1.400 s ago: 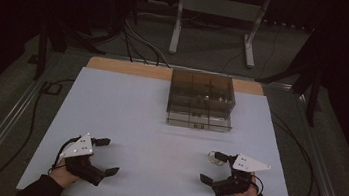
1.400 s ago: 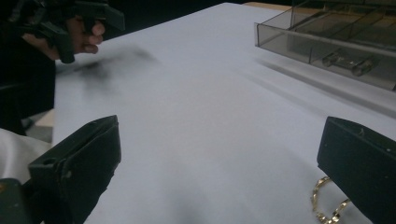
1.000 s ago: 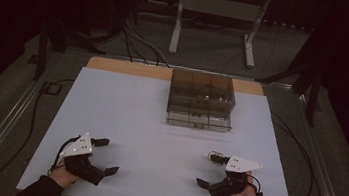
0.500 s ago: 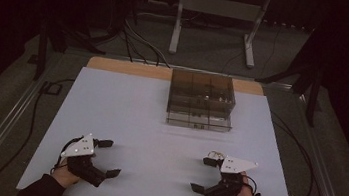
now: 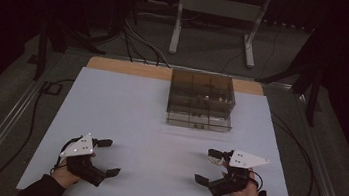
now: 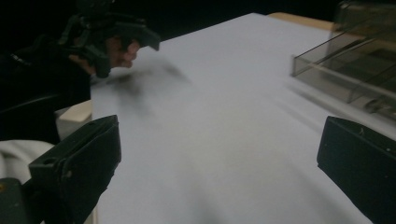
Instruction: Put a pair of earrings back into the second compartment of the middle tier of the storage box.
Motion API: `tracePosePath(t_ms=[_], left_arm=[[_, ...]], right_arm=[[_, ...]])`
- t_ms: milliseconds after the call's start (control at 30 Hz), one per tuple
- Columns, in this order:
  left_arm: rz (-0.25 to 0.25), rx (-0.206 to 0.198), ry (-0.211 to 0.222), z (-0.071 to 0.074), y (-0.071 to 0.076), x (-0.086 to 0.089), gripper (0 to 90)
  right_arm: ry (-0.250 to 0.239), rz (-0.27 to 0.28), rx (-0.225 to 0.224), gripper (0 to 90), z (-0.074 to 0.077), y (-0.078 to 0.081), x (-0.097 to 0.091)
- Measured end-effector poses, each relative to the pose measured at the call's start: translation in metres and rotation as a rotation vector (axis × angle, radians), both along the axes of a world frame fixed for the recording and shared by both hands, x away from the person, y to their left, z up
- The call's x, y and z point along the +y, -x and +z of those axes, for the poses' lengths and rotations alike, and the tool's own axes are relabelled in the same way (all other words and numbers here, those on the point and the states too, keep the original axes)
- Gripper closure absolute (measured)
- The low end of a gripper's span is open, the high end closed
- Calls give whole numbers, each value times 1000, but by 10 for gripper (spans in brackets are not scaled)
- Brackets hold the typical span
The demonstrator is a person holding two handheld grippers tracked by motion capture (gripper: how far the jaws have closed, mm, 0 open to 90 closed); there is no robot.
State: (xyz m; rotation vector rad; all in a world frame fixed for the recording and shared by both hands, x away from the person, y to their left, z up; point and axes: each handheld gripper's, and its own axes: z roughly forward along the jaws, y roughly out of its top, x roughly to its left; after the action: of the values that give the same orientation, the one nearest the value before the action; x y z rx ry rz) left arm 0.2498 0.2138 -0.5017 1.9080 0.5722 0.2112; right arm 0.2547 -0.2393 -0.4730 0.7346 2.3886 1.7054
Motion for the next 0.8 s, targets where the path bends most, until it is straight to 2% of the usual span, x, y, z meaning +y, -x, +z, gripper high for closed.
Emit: tracePosePath(t_ms=[167, 267, 367, 600, 800], left_arm=[[-6, 3, 4, -1, -1, 1, 4], [-12, 1, 6, -1, -1, 1, 4], [-8, -3, 10, -1, -1, 1, 4], [-3, 5, 9, -2, -2, 2, 3], [0, 4, 15, -1, -2, 2, 3]], right_arm=[[-38, -42, -13, 0, 8, -4, -8], [-44, -73, -18, 0, 10, -6, -12], [-36, -92, -21, 0, 11, -9, -15], [-20, -131, 11, 0, 13, -16, -19], [-6, -166, 12, 0, 11, -23, -24]])
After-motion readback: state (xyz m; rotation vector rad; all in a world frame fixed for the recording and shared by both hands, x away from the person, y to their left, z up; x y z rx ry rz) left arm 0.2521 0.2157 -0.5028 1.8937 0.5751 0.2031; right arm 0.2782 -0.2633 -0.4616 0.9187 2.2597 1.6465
